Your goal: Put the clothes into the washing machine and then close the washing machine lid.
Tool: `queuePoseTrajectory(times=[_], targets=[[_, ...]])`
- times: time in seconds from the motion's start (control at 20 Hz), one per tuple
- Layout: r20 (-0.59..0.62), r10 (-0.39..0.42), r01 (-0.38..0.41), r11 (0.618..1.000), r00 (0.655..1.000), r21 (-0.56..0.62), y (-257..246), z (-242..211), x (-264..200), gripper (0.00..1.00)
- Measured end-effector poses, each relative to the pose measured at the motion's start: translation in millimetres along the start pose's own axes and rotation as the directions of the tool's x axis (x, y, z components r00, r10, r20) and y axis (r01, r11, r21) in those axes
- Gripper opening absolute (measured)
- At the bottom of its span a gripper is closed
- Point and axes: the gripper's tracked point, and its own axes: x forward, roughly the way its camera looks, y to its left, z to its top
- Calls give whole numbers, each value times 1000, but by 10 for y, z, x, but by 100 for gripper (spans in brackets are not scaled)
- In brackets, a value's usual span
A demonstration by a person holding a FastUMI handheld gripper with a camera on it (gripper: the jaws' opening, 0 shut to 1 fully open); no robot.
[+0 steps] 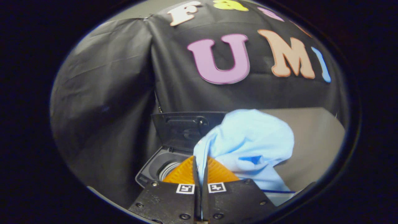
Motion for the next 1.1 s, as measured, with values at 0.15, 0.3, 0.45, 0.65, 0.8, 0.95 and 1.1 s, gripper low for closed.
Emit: queuePoseTrajectory(times=[0.15,0.3,0.45,0.65,0.8,0.95,1.1], targets=[[-112,109,-110,994,988,-4,568,-410,270,2],[-203,181,-177,983,962,39,783,-844,587,2],[-256,224,-205,974,940,100,734,-1021,711,2],[-266,120,-119,993,956,19,346,-857,702,41],[-249,103,-103,995,963,10,52,-455,601,80],[-251,90,-91,996,964,9,-210,-317,443,78],[-208,96,-93,995,974,22,-303,-302,301,78]])
